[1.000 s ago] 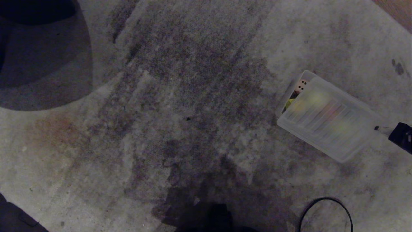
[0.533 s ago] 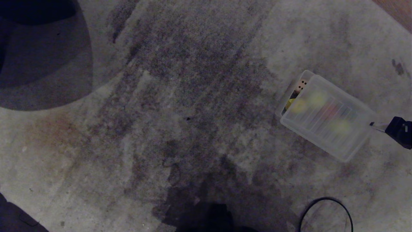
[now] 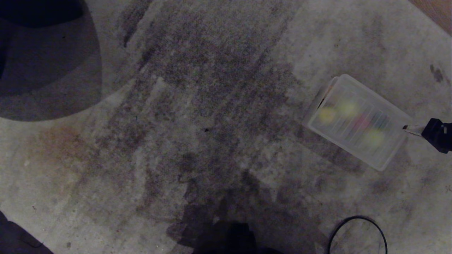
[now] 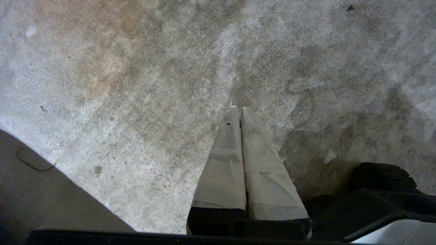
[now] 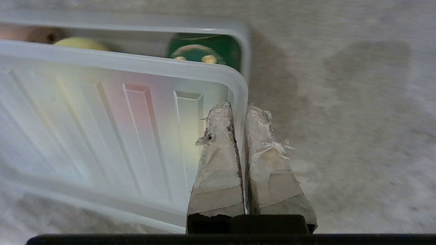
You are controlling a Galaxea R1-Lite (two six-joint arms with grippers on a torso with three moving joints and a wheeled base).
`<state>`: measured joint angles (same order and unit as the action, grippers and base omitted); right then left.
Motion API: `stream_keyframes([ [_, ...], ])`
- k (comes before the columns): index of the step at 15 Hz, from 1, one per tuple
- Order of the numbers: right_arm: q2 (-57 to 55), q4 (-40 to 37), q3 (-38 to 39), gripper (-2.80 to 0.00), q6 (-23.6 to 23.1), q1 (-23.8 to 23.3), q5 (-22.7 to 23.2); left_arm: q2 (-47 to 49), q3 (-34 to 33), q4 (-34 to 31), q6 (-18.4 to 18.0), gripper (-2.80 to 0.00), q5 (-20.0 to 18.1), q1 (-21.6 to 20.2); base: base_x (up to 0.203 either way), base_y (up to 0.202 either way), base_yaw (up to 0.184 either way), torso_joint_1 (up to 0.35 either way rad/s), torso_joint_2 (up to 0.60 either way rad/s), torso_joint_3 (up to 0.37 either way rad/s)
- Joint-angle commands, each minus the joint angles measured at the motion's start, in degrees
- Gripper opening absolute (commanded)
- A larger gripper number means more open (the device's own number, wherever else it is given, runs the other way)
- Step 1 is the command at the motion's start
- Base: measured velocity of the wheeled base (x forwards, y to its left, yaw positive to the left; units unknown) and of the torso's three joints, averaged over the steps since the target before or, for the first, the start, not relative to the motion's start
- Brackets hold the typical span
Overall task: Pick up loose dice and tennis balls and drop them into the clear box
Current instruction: Close the lid
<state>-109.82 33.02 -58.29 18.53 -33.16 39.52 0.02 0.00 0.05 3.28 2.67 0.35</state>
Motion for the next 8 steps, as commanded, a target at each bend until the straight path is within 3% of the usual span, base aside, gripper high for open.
stream_keyframes([
  [1,-1.5,0.2,-0.7,-2.80,-0.4,0.3,0.8,0.1,-0.1,0.0,0.1,-2.80,0.1,0.0,0.000,0.000,0.000,0.000,0.00,0.000],
  [8,-3.1,-4.0,-3.9,-2.80,-5.3,-0.1,1.0,0.1,-0.1,0.0,0.1,-2.80,0.1,0.0,0.000,0.000,0.000,0.000,0.00,0.000],
])
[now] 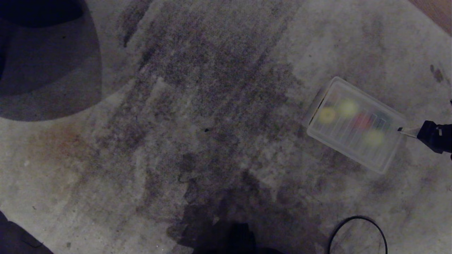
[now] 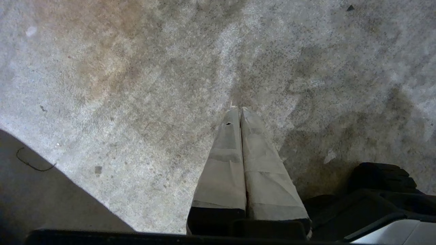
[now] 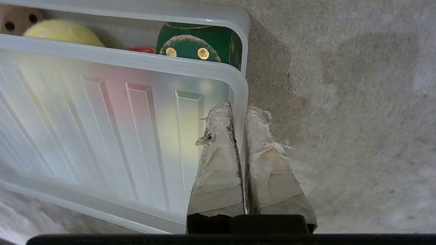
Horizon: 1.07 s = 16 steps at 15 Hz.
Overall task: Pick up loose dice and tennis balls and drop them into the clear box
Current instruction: Close the lid
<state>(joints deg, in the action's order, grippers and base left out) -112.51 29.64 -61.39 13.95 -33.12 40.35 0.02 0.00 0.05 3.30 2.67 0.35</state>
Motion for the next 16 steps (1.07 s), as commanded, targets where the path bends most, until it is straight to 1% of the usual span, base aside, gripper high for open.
stream_keyframes([
  [1,-0.4,-1.2,-1.4,-2.80,-1.0,-0.3,0.1,0.1,-0.1,0.0,0.0,-2.80,0.1,0.0,0.000,0.000,0.000,0.000,0.00,0.000],
  [6,-0.3,-1.4,-3.7,-2.80,-1.0,-0.4,0.0,0.1,-0.1,0.0,0.0,-2.80,0.1,0.0,0.000,0.000,0.000,0.000,0.00,0.000],
  [10,-0.5,-1.5,-3.7,-2.80,-0.7,-0.4,0.0,0.1,-0.1,0.0,0.0,-2.80,0.1,0.0,0.000,0.000,0.000,0.000,0.00,0.000],
  [12,-0.4,-3.6,-3.8,-2.80,-0.8,-0.4,0.0,0.1,-0.1,0.0,0.0,-2.80,0.1,0.0,0.000,0.000,0.000,0.000,0.00,0.000],
  [13,-0.3,-4.7,-3.8,0.00,-0.9,-0.4,0.0,0.1,-0.1,0.0,0.0,-2.80,0.1,0.0,0.000,0.000,0.000,0.000,0.00,0.000],
  [16,0.0,-4.9,-3.6,0.00,-0.8,-0.3,0.0,0.1,-0.1,0.0,0.0,-2.80,0.1,0.0,0.000,0.000,0.000,0.000,0.00,0.000],
])
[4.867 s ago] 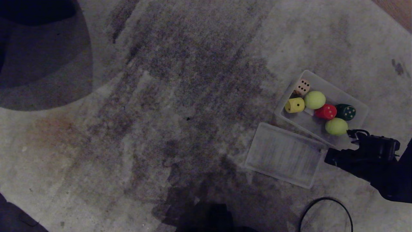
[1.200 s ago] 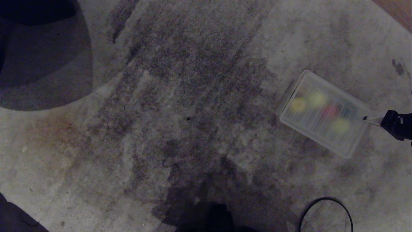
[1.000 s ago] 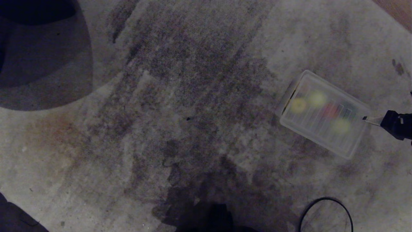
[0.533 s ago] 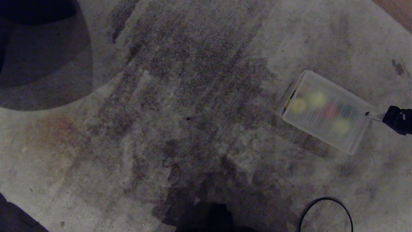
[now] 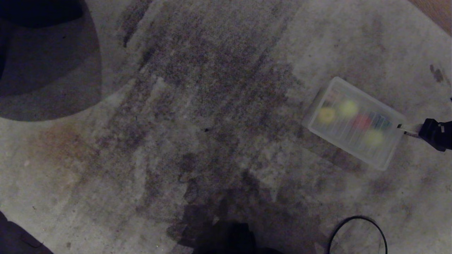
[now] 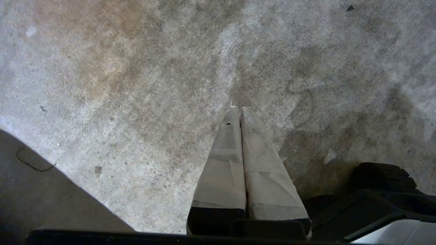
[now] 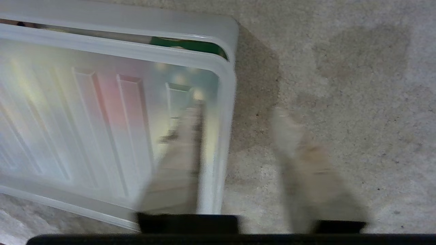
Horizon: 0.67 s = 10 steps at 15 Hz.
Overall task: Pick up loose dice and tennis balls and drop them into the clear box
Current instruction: Close the lid
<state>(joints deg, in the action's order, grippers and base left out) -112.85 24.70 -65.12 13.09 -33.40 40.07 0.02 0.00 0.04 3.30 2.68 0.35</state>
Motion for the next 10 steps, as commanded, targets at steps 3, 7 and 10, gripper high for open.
stream_keyframes([
  [3,2.9,0.1,0.7,0.00,0.0,-0.7,0.3,0.1,-0.1,0.0,0.0,-2.80,0.0,0.0,0.000,0.000,0.000,0.000,0.00,0.000],
  [7,8.1,-1.6,5.6,0.00,0.0,-1.1,0.3,0.1,-0.1,0.0,0.0,-2.80,0.0,0.0,0.000,0.000,0.000,0.000,0.00,0.000],
  [10,12.3,-7.1,10.6,0.00,0.5,1.1,0.4,0.1,-0.1,0.0,0.0,-2.80,0.0,0.0,0.000,0.000,0.000,0.000,0.00,0.000],
])
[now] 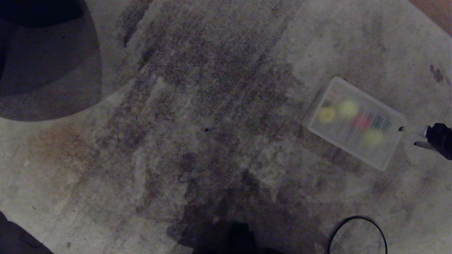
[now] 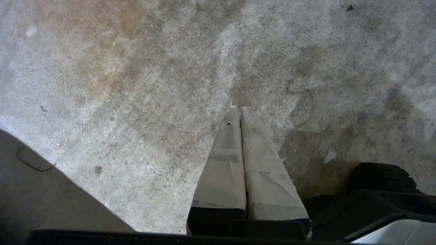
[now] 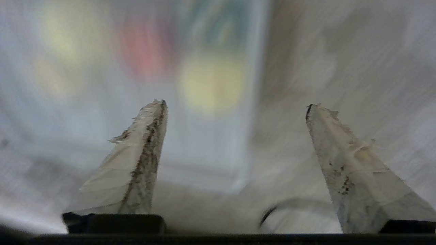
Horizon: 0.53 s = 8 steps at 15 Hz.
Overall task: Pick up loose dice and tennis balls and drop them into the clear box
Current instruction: Close the lid
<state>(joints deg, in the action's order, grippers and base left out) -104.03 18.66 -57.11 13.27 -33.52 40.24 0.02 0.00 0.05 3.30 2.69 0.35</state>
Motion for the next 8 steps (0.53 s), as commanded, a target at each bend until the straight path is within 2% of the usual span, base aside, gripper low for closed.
stream_keyframes([
  [1,5.0,-2.2,4.1,0.00,1.6,2.8,0.3,0.1,-0.1,0.0,0.0,-2.80,0.0,0.0,0.000,0.000,0.000,0.000,0.00,0.000],
  [2,5.9,-3.7,5.2,-2.80,2.4,4.7,0.3,0.1,-0.1,0.0,0.0,-2.80,0.0,0.0,0.000,0.000,0.000,0.000,0.00,0.000],
  [4,6.6,-6.0,8.0,-2.80,2.2,8.0,-0.3,0.1,-0.1,0.0,0.0,-2.80,0.0,0.0,0.000,0.000,0.000,0.000,0.00,0.000],
  [8,6.2,-11.7,9.1,-2.80,-2.0,12.1,-1.8,0.1,-0.1,0.0,0.0,-2.80,0.0,0.0,0.000,0.000,0.000,0.000,0.00,0.000],
])
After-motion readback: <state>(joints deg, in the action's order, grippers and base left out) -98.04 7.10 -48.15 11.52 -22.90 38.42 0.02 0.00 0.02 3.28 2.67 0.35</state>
